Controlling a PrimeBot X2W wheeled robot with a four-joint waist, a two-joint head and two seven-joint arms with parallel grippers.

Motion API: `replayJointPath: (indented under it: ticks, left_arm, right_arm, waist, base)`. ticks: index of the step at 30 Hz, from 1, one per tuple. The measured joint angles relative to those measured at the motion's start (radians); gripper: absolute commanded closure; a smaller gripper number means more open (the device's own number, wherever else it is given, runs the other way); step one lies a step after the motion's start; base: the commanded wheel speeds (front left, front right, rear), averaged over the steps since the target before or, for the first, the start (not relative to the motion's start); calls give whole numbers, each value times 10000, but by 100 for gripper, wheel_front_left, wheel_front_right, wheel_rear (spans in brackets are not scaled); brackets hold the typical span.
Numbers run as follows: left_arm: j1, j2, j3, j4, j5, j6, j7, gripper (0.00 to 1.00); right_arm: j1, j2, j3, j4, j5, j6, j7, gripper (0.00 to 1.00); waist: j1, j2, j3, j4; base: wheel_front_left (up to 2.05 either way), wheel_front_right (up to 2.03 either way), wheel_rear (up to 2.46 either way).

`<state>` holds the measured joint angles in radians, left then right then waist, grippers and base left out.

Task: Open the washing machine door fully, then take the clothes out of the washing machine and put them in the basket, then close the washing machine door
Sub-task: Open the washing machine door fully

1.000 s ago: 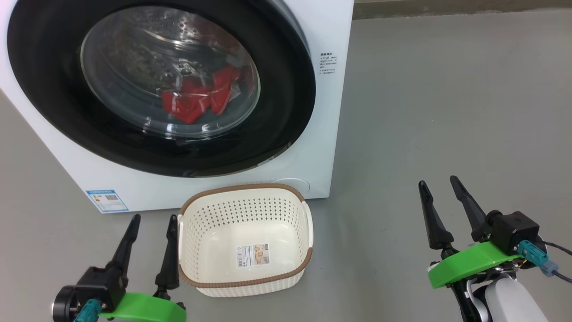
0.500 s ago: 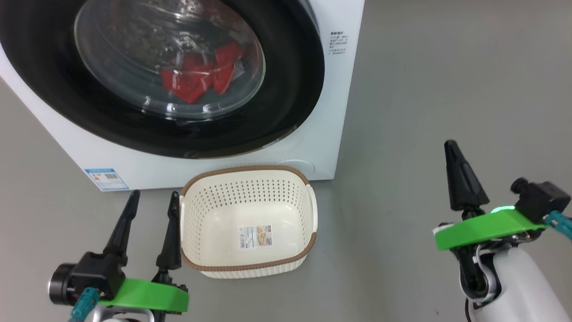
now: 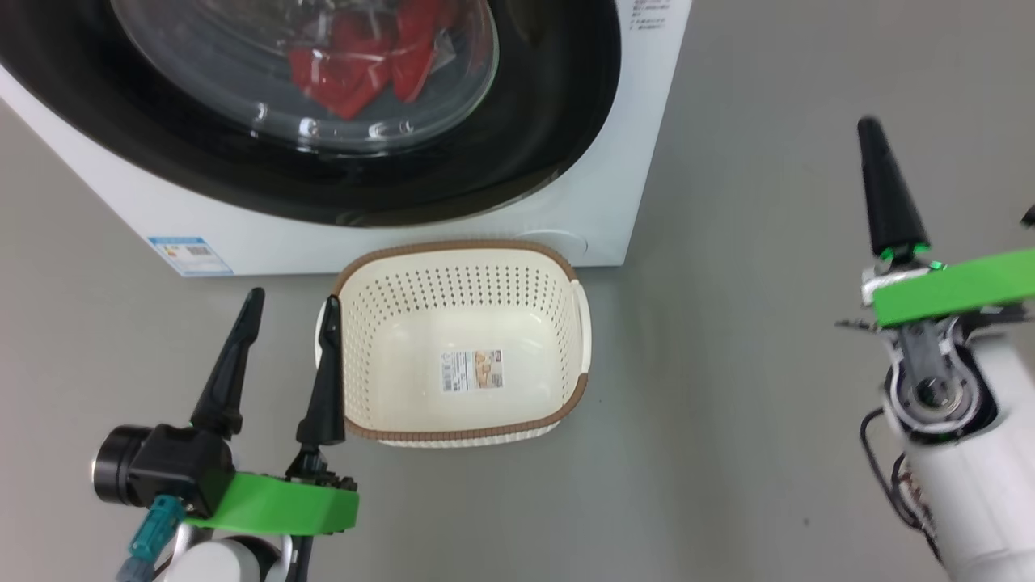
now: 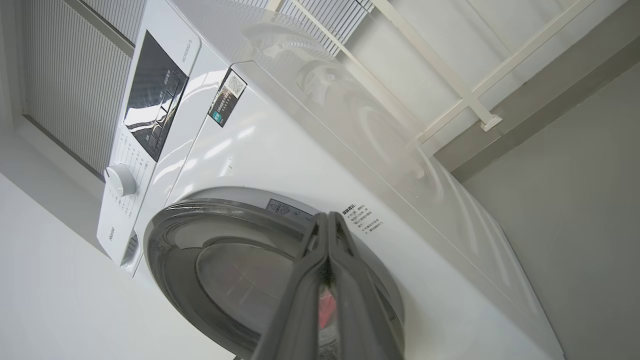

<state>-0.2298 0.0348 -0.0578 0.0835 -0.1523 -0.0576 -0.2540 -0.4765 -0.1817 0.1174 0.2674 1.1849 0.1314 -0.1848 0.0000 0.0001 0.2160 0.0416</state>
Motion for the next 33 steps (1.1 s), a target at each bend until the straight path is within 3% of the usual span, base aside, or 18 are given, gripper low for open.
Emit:
replayJointPath:
  ticks: [15, 33]
  left_arm:
    - [-795, -2, -403, -443, -86, 134, -2, 0]
    - [-1280, -10, -663, -779, -42, 136, -4, 0]
  right_arm:
    - [-2303, -1271, 165, -548, 3802, 0, 2554, 100]
    - [-4444, -1467, 190, 77, 4543, -2, 4525, 100]
  waist:
    - [0, 0, 1649, 507]
    - [0, 0, 3008, 907]
  base:
    - [0, 0, 0]
    - [0, 0, 0]
